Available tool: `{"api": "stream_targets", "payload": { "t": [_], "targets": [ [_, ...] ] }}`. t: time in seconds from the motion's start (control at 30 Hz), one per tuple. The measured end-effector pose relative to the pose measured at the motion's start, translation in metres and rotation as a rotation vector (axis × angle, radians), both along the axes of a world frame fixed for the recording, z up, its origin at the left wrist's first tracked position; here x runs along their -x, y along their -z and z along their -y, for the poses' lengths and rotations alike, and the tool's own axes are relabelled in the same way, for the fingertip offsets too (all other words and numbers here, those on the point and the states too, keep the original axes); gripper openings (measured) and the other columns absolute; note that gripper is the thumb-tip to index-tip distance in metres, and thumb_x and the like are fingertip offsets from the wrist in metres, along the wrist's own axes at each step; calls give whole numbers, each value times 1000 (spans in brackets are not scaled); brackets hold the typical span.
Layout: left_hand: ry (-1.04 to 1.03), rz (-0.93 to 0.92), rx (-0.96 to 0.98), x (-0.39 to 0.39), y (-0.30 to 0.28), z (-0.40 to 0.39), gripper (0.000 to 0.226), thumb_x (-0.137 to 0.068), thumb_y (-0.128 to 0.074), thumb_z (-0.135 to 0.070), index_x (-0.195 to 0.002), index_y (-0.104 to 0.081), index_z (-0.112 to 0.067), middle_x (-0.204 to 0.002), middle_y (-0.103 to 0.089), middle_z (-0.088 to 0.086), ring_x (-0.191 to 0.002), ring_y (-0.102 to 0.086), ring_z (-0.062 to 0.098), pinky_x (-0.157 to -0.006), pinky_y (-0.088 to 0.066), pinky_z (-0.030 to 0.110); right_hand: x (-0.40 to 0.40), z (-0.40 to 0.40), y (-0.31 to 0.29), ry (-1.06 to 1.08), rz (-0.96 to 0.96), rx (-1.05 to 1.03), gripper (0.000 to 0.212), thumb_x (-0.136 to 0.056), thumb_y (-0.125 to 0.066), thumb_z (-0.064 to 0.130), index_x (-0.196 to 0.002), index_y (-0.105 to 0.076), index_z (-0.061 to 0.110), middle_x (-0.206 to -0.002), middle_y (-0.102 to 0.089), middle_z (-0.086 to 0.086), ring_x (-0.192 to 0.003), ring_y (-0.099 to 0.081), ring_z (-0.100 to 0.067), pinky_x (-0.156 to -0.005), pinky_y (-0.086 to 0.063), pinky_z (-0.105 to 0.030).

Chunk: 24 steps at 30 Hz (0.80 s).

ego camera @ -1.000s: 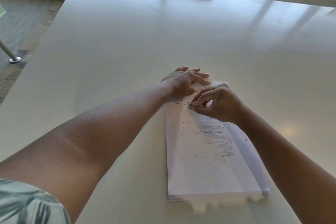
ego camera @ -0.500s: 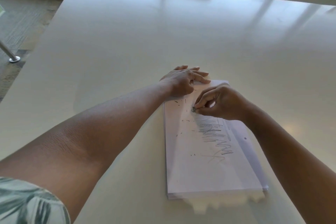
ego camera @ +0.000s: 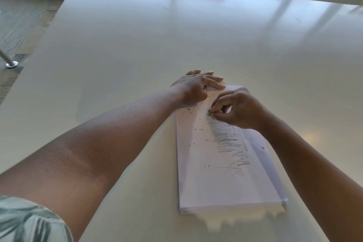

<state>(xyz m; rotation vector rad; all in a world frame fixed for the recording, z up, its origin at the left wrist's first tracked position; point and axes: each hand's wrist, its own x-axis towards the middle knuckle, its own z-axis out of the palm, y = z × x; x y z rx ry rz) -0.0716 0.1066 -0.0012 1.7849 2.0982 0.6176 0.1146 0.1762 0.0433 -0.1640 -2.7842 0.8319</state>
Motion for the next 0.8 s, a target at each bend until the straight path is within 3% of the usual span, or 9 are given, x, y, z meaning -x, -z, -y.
{"api": "stream_targets", "payload": {
  "t": [0.13,0.37,0.6,0.7,0.8],
  "targets": [
    [9,-9,1,-1,-1,1,67,-91,-41,-6,-138,-58,-51,-157,-40,-27,-153,-19,-2,-128,-6,34,3,3,5,14,-106,-68,7,-73,-82,2,-75,-80,8,-76,-74,0,-63,-61,4,-63,-53,-15],
    [-12,-3,-17,-1,1,1,67,-92,-39,-4,-137,-59,-50,-155,-42,-29,-152,-21,-3,-128,-8,34,-4,4,-6,-148,92,23,4,-74,-83,7,-75,-80,10,-78,-74,5,-62,-64,-6,-64,-52,-17],
    [6,-9,-3,0,0,2,70,-88,-41,-5,-138,-57,-52,-156,-40,-29,-152,-19,-3,-128,-7,33,4,5,4,-13,-88,-73,8,-72,-82,3,-74,-78,10,-76,-73,1,-63,-61,4,-63,-54,-18],
    [-7,-7,-17,0,1,1,69,-89,-39,-5,-137,-59,-51,-155,-41,-29,-152,-20,-4,-128,-8,34,-5,8,0,-115,-13,-6,4,-74,-81,6,-74,-78,9,-78,-73,3,-60,-62,-5,-62,-53,-19],
    [-8,-9,-16,0,2,0,68,-91,-38,-5,-137,-59,-50,-155,-41,-29,-152,-21,-4,-128,-9,34,-13,6,-7,-211,121,52,4,-74,-81,6,-75,-78,9,-80,-74,4,-62,-65,-13,-61,-57,-29]
  ]
}}
